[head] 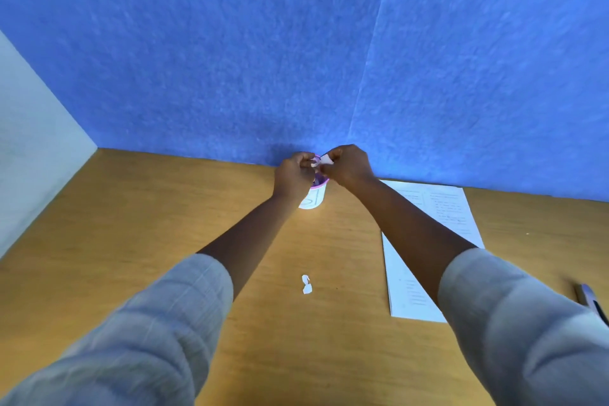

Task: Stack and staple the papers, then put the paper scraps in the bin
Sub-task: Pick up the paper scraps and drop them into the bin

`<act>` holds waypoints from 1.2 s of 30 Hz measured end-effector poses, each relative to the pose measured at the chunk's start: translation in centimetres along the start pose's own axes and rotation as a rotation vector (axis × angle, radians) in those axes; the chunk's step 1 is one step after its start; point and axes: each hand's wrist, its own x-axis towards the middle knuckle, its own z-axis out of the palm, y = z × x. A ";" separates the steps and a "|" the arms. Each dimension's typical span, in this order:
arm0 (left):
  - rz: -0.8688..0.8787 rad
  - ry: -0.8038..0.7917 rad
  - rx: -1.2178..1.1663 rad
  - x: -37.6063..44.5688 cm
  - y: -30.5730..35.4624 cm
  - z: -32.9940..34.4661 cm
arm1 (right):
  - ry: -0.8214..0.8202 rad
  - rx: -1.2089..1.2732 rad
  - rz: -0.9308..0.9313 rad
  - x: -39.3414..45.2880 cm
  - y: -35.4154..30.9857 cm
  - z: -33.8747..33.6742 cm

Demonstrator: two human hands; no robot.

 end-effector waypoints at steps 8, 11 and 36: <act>0.055 -0.173 0.190 0.9 -2.1 -0.8 | -0.178 -0.084 -0.025 1.0 0.2 1.5; 0.082 -0.214 0.126 0.3 -2.8 -1.5 | -0.234 -0.088 -0.073 0.6 0.8 1.4; 0.067 -0.144 0.566 -14.3 -12.9 1.1 | -0.385 -0.526 -0.313 -13.7 10.0 9.3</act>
